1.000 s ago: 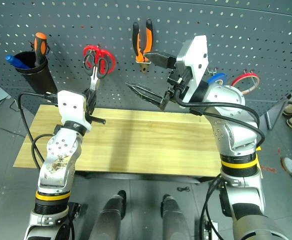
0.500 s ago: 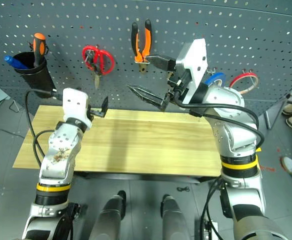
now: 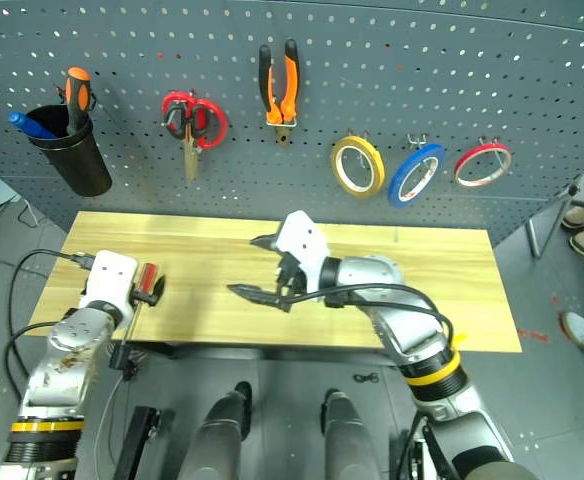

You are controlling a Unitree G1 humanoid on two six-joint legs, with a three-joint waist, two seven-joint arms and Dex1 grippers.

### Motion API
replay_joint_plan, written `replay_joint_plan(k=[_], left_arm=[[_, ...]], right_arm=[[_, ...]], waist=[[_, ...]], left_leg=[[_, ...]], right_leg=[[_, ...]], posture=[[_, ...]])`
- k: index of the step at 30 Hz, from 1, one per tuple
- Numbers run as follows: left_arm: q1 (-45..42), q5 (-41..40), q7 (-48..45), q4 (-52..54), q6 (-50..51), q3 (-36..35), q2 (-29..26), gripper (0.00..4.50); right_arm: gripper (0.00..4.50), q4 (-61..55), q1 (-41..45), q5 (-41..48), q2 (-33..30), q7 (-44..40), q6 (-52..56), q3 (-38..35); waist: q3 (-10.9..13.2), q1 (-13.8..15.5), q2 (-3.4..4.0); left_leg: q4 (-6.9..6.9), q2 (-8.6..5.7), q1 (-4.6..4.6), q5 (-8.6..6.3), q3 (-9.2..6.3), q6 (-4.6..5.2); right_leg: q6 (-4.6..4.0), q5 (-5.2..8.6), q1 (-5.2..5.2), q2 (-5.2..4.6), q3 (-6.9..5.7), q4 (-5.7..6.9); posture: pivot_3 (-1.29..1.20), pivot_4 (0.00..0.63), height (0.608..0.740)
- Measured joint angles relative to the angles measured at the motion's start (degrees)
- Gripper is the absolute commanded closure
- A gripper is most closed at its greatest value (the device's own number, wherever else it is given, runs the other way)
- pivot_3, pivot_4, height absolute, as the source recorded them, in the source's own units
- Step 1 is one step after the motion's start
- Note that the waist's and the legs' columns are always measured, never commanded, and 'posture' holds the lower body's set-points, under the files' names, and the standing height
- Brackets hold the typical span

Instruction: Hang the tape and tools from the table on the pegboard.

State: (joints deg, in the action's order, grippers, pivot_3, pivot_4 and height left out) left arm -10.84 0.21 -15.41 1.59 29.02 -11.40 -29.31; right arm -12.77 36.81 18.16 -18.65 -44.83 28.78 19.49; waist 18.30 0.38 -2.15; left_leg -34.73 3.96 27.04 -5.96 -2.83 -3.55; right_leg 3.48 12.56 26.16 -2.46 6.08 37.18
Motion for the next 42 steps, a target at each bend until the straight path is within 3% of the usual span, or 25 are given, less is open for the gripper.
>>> replay_joint_plan(k=[7,14,18,23,26,34,37,39,42], left_arm=[[-7.2,-3.1,-7.0,-12.3,2.0,-0.9,-5.5,0.01],[-12.5,-3.6,-10.3,-23.6,-0.9,1.6,-5.4,0.01],[-14.3,-3.6,-11.2,-25.4,-2.7,2.9,-5.0,1.25],[-14.4,-3.7,-11.2,-25.6,-3.0,3.5,-4.8,3.7],[-14.1,-3.8,-11.0,-25.1,-2.7,3.4,-4.8,3.83],[-3.6,-6.4,-12.1,-5.9,-2.4,3.2,-3.5,3.83],[-0.4,-10.1,-10.1,10.0,-1.1,-1.0,-0.9,3.83],[-2.3,-13.9,-8.0,20.5,-1.1,-3.7,1.9,3.83],[-6.8,-15.5,-4.3,27.3,0.0,-6.0,2.4,3.83]], right_arm=[[0.0,-1.0,6.7,1.4,1.2,-0.8,7.0,0.0],[0.0,-1.5,8.2,3.1,0.4,-1.1,10.6,-0.6],[0.0,-1.5,7.3,2.6,-1.8,-1.1,10.7,-0.6],[0.0,-1.5,6.8,2.4,-3.1,-1.0,10.7,-0.7],[0.0,-1.5,6.6,2.4,-3.3,-0.9,10.8,-0.8],[0.0,-1.9,4.3,5.6,-5.3,-3.0,10.7,-6.4],[0.0,-4.2,3.6,9.7,-4.4,-2.5,10.3,-12.4],[0.0,-4.7,5.1,11.8,-3.4,-1.5,10.1,-15.7],[0.0,-4.5,8.8,15.0,-0.7,1.0,10.3,-19.0]], waist=[[2.5,0.8,0.06],[4.5,0.7,0.1],[4.9,0.7,0.13],[4.9,0.1,0.14],[4.9,0.0,0.14],[4.8,0.5,-0.01],[4.7,1.0,-0.09],[4.5,1.6,-0.23],[3.9,1.7,-0.32]], left_leg=[[0.0,0.0,0.15,0.01,-0.01,0.01],[0.12,0.01,0.22,0.01,-0.06,0.02],[0.11,0.0,0.24,0.01,-0.07,0.01],[0.13,0.01,0.22,0.01,-0.07,0.01],[0.14,0.01,0.22,0.01,-0.07,0.01],[0.43,0.0,0.28,0.05,-0.14,-0.06],[0.45,0.02,0.44,0.16,-0.26,-0.25],[0.45,0.02,0.42,0.22,-0.28,-0.35],[0.47,0.02,0.34,0.25,-0.27,-0.38]], right_leg=[[0.13,0.02,0.07,-0.01,-0.02,0.02],[0.28,0.07,0.14,-0.02,-0.1,0.07],[0.31,0.08,0.14,-0.05,-0.1,0.07],[0.31,0.08,0.15,-0.03,-0.1,0.08],[0.31,0.08,0.15,-0.04,-0.1,0.07],[0.09,-0.05,0.16,-0.11,-0.25,-0.11],[-0.03,-0.13,0.2,-0.15,-0.46,-0.16],[-0.01,-0.14,0.16,-0.15,-0.55,-0.16],[0.05,-0.13,0.15,-0.13,-0.54,-0.16]], posture=[[0.13,0.476,0.74],[0.11,0.497,0.74],[0.1,0.494,0.74],[0.1,0.465,0.74],[0.11,0.438,0.74],[0.18,0.337,0.74],[0.21,0.301,0.74],[0.23,0.279,0.74],[0.25,0.269,0.74]])
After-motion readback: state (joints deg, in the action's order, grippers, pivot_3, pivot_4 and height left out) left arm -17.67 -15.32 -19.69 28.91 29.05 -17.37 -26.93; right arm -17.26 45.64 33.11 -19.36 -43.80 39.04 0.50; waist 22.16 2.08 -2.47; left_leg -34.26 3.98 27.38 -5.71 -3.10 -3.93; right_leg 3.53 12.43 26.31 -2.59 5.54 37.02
